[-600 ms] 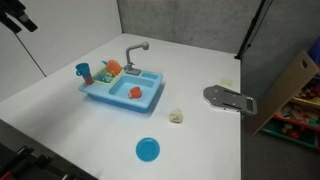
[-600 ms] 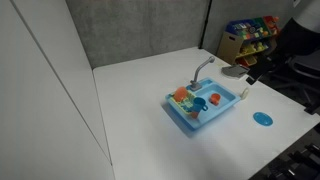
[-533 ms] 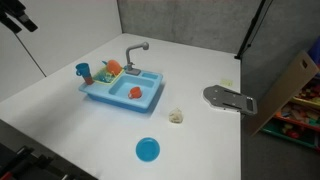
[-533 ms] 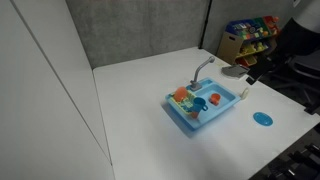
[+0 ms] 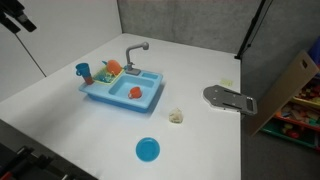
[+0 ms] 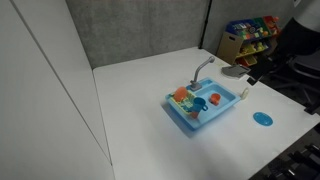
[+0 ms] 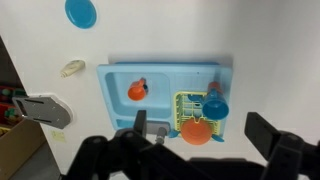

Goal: Pick up the white container and put it on the light blue counter

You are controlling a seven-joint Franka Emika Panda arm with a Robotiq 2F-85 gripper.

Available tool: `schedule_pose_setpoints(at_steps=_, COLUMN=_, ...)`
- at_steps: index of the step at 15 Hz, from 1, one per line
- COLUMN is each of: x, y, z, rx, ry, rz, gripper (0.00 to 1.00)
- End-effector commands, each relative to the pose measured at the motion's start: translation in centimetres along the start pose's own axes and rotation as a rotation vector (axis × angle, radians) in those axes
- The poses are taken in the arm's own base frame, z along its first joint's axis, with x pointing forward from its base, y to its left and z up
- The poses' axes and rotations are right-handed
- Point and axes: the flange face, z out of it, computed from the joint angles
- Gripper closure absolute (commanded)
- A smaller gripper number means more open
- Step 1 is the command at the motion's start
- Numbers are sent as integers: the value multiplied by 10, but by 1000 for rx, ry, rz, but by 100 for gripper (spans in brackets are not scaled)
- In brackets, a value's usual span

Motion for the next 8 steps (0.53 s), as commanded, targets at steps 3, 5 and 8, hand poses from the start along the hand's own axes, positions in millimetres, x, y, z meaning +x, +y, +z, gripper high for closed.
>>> schedule_pose_setpoints(at_steps=3, x=19, y=6, z=-13, rx=-15, ry=-76, rz=-1, gripper=0)
schedule_pose_setpoints(at_steps=5, x=28, y=8, z=-13, rx=-9, ry=-107, rz=-14, gripper=0)
schedule_pose_setpoints(at_steps=8, x=43, y=9, z=-7, rx=15, ry=-133, rz=-40, gripper=0)
